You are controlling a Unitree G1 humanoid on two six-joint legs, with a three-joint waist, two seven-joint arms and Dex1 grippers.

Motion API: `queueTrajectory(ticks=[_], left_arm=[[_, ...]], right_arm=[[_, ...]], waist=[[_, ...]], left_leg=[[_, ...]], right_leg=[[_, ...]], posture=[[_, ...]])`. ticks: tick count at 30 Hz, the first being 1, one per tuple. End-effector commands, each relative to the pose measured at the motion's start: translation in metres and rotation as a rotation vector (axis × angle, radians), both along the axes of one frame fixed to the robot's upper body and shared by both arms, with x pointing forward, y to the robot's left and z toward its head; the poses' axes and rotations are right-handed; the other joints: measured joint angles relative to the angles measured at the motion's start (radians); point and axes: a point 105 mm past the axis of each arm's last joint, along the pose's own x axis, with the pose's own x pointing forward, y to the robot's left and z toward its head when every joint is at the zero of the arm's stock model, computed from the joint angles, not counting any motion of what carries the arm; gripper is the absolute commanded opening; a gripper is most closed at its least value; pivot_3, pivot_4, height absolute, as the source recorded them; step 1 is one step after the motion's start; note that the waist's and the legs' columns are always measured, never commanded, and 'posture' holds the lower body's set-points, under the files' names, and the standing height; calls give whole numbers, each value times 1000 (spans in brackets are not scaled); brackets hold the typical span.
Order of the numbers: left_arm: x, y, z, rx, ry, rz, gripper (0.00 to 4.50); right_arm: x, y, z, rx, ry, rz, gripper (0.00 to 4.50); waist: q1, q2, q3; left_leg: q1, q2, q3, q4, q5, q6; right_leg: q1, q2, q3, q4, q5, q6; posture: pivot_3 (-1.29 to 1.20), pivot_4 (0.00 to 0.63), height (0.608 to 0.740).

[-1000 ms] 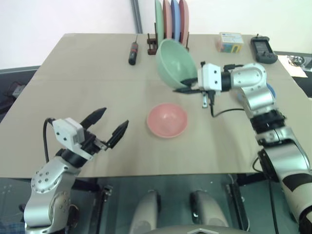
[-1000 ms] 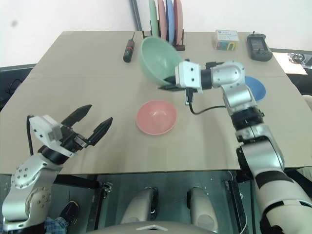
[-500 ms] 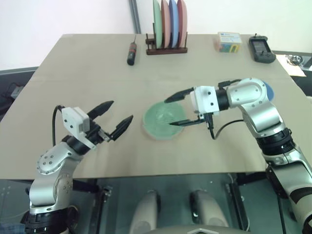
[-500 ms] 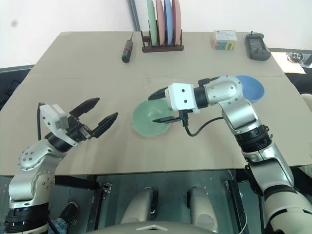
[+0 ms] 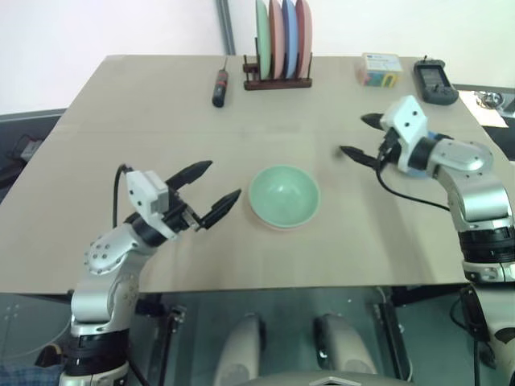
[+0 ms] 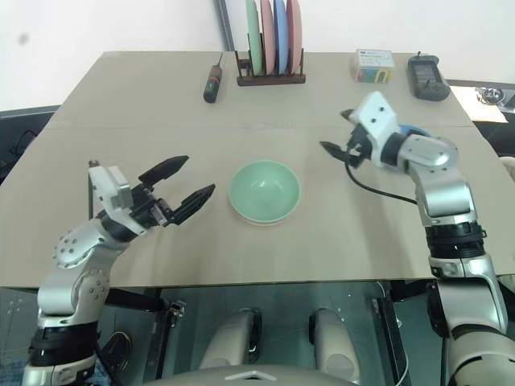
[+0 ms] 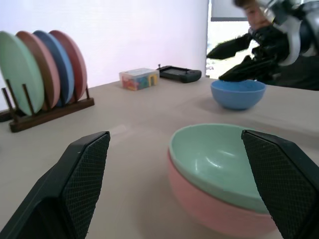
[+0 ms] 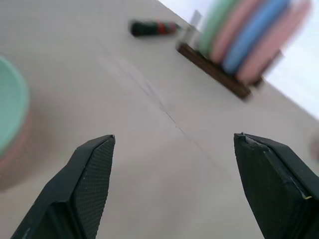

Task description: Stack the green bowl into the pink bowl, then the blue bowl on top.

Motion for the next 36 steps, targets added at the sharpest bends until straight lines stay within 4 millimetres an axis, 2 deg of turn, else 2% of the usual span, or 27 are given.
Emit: queueTrajectory(ticks=[1, 7, 11, 18, 31, 34, 36], left_arm=[[2, -11, 6, 10, -38, -59, 4500], [6, -18, 13, 11, -58, -94, 4500], [4, -22, 14, 8, -65, -107, 4500], [-1, -21, 15, 2, -70, -101, 4500], [-2, -23, 15, -3, -71, -106, 4500], [-3, -23, 15, 0, -71, -105, 4500], [-3, -23, 15, -1, -72, -104, 4500]], right_arm=[[8, -17, -12, 29, 13, -120, 3965], [22, -42, -42, -18, 42, -254, 3965], [31, -52, -40, -58, -4, -299, 3965], [38, -61, -21, -66, -99, -310, 3965], [54, -100, -47, -111, 19, -469, 3965], [57, -98, -43, -113, 12, -466, 3153], [58, -98, -43, -115, 11, -460, 2309]], waist=[[-5, 0, 0], [-9, 0, 0], [-10, 0, 0], [-10, 0, 0], [-12, 0, 0], [-12, 0, 0], [-12, 0, 0]], left_leg=[[0, 0, 0, 0, 0, 0], [0, 0, 1, 0, 0, 0], [0, 0, 1, 0, 0, 0], [0, 0, 1, 0, 0, 0], [0, 0, 1, 0, 0, 0], [0, 0, 1, 0, 0, 0], [0, 0, 1, 0, 0, 0]], right_leg=[[0, 0, 0, 0, 0, 0], [0, 0, 1, 0, 0, 0], [0, 0, 1, 0, 0, 0], [0, 0, 1, 0, 0, 0], [0, 0, 2, 0, 0, 0], [0, 0, 2, 0, 0, 0], [0, 0, 2, 0, 0, 0]], posture=[[0, 150, 740], [0, 150, 740], [0, 150, 740], [0, 150, 740], [0, 150, 740], [0, 150, 740], [0, 150, 740]])
